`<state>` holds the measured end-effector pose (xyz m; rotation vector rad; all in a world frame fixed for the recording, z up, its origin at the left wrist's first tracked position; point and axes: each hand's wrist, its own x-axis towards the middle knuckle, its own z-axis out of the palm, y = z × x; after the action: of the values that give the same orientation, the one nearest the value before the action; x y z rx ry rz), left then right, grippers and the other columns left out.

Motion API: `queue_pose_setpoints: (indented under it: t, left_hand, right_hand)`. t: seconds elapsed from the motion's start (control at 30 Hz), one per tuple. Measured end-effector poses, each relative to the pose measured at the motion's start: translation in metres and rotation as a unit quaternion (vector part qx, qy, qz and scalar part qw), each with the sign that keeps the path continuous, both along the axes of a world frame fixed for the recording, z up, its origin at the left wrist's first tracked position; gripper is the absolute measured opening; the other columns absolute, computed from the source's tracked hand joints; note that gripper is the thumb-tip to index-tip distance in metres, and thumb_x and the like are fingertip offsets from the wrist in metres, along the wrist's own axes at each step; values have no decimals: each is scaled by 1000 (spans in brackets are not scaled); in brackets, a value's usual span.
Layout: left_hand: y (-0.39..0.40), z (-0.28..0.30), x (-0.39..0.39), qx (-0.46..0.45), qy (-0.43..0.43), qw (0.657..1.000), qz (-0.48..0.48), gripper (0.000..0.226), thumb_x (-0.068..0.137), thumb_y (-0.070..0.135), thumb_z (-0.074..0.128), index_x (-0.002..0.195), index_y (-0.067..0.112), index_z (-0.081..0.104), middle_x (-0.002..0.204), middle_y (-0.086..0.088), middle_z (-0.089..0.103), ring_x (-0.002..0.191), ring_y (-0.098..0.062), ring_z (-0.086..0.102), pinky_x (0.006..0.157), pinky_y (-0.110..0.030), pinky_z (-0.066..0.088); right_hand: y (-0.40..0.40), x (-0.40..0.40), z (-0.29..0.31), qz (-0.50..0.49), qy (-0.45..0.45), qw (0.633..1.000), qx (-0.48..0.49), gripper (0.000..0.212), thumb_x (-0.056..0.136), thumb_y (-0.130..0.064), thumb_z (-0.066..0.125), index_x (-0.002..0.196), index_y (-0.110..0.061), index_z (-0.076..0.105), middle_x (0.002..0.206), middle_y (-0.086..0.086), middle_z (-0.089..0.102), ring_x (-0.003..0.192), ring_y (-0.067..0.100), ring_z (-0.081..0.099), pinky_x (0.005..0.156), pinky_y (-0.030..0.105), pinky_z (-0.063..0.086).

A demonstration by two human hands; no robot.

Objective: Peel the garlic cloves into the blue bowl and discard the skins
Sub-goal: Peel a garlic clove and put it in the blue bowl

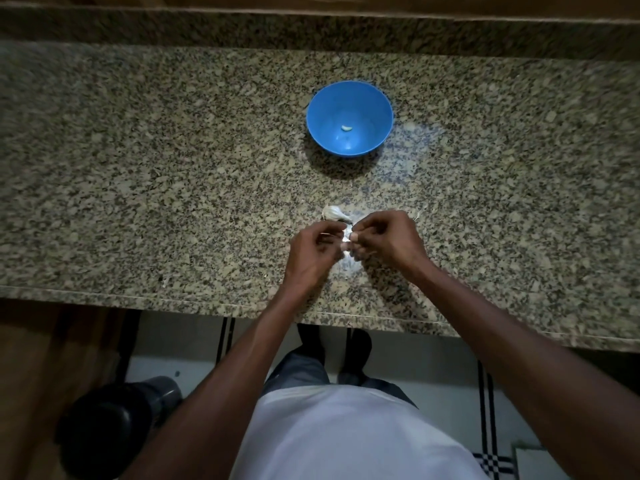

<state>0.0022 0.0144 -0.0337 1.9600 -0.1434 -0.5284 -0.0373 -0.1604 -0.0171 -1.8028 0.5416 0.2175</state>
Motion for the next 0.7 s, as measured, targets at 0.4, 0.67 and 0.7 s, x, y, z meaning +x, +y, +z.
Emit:
queue_pose_setpoints:
  t: [0.4,0.67,0.7]
  left_hand:
    - [0,6,6,-27,-95,995,18,12,90,10,79,101,11,81,92,10,77,85,1,73,73,-13,56]
    - [0,2,8,-8,-57,998,29,15,85,9,83,100,11,82,93,5,79,84,-6,75,71,-19,60]
    - [-1,4,8,-7,-47,998,35,16,84,11,84,99,11,82,91,5,79,82,-5,75,69,-18,59]
  right_hand:
    - [2,-6,7,-54,8,979,196,21,90,-1,76,111,5,77,101,17,79,93,26,78,80,26,62]
    - [15,-5,0,-71,30,994,73,15,94,-9,75,106,-1,77,85,10,80,76,20,78,75,33,65]
    - [17,-6,0,-62,15,998,22,14,94,-11,76,106,-4,77,82,7,79,73,16,78,71,30,65]
